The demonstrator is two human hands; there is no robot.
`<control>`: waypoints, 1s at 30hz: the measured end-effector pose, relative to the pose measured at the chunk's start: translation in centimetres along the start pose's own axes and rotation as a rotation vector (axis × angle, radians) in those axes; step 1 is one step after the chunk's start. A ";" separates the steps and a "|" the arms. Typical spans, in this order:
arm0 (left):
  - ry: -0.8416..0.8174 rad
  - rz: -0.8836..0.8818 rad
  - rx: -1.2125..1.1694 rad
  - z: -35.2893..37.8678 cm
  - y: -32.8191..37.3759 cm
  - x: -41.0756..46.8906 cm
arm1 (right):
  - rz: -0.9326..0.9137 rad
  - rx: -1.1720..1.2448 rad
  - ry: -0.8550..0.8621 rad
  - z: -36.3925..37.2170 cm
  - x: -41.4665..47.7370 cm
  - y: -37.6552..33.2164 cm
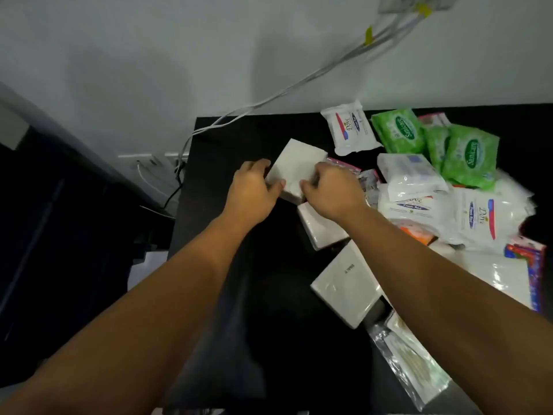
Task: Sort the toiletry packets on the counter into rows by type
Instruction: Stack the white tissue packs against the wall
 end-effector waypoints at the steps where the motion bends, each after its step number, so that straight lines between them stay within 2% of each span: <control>1: -0.051 -0.056 -0.031 0.4 -0.4 0.6 | 0.014 -0.019 -0.008 0.1 0.5 -0.1; 4: -0.192 -0.179 -0.109 1.5 -1.1 1.3 | 0.063 -0.056 -0.028 0.4 1.6 -0.7; 7: -0.180 -0.239 -0.349 2.3 -1.7 1.4 | 0.102 -0.008 -0.076 1.2 2.6 -1.8; 9: -0.086 -0.297 -0.539 1.8 -2.0 1.2 | 0.132 0.078 -0.089 1.5 3.5 -2.4; 11: 0.055 -0.331 -0.721 0.9 -2.4 1.1 | 0.169 0.278 -0.102 1.7 4.3 -3.1; 12: 0.144 -0.313 -0.740 0.2 -2.7 1.1 | 0.185 0.409 -0.114 2.0 4.7 -3.6; 14: 0.313 -0.224 -0.635 -1.4 -3.4 1.0 | 0.254 0.762 -0.197 2.9 5.1 -4.7; 16: 0.438 -0.094 -0.437 -2.6 -3.8 0.5 | 0.366 1.156 -0.355 3.8 5.5 -6.3; 18: 0.480 0.020 -0.248 -2.9 -4.2 -0.1 | 0.393 1.364 -0.456 4.4 6.3 -7.8; 20: 0.456 0.106 -0.116 -2.4 -4.9 -0.6 | 0.376 1.358 -0.475 5.3 7.1 -8.7; 23: 0.421 0.199 0.000 -1.5 -6.9 -1.1 | 0.361 1.060 -0.351 6.8 8.4 -8.8; 24: 0.421 0.174 0.018 -1.4 -7.8 -1.1 | 0.341 0.950 -0.295 7.2 8.8 -8.5; 27: 0.414 -0.049 0.009 -1.6 -10.8 -0.2 | 0.216 0.709 -0.181 7.5 9.5 -7.8; 30: 0.371 -0.062 -0.191 -1.9 -12.9 1.4 | 0.066 0.596 -0.187 8.1 9.5 -8.0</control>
Point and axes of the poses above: each hand's wrist, its own x-axis towards the middle knuckle, its own z-axis out of the palm, y = z × x, the point moved 3 cm from there along x, towards the middle knuckle, and after that the axes turned 1 degree about x, right-handed, at the moved point
